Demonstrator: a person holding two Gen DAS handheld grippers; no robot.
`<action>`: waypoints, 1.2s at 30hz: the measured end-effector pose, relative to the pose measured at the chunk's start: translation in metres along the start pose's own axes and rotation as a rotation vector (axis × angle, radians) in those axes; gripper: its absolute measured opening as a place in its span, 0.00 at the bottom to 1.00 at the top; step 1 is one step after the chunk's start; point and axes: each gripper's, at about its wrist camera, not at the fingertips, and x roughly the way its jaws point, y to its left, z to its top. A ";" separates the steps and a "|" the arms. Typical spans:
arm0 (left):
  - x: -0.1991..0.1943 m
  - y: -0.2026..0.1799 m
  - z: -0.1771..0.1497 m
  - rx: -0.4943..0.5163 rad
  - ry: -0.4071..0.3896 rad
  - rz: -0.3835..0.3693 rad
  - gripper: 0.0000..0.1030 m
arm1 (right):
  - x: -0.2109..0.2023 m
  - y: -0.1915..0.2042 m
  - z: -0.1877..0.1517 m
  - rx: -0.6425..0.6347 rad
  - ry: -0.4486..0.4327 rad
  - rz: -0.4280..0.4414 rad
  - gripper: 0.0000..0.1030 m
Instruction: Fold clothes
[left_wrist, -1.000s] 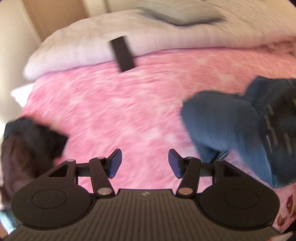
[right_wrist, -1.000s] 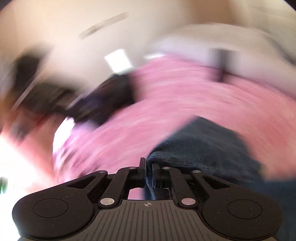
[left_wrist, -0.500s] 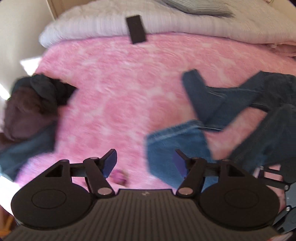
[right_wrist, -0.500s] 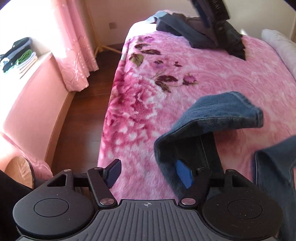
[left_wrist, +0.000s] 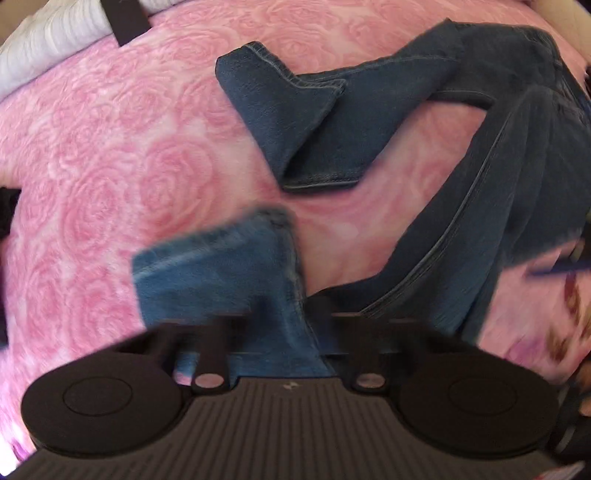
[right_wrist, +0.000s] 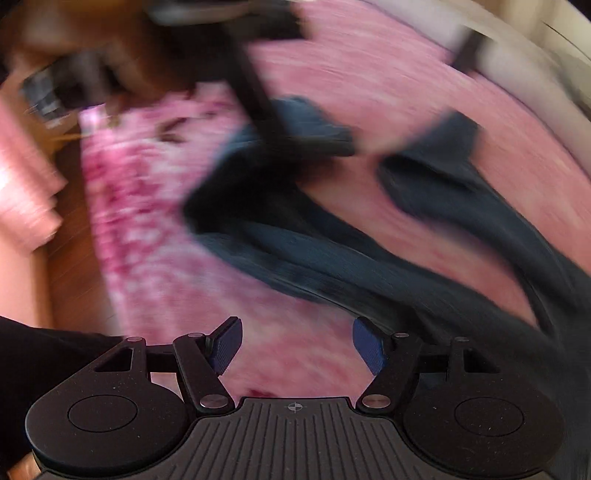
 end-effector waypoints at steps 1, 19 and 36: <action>-0.011 0.016 -0.004 -0.022 -0.047 -0.009 0.04 | -0.001 -0.005 -0.001 0.055 0.012 -0.036 0.68; -0.065 0.193 -0.128 -0.483 -0.255 -0.057 0.21 | -0.062 -0.057 -0.107 0.924 0.128 -0.331 0.68; 0.023 -0.020 -0.090 0.732 -0.128 0.158 0.50 | -0.127 -0.221 -0.365 1.806 -0.456 -0.410 0.67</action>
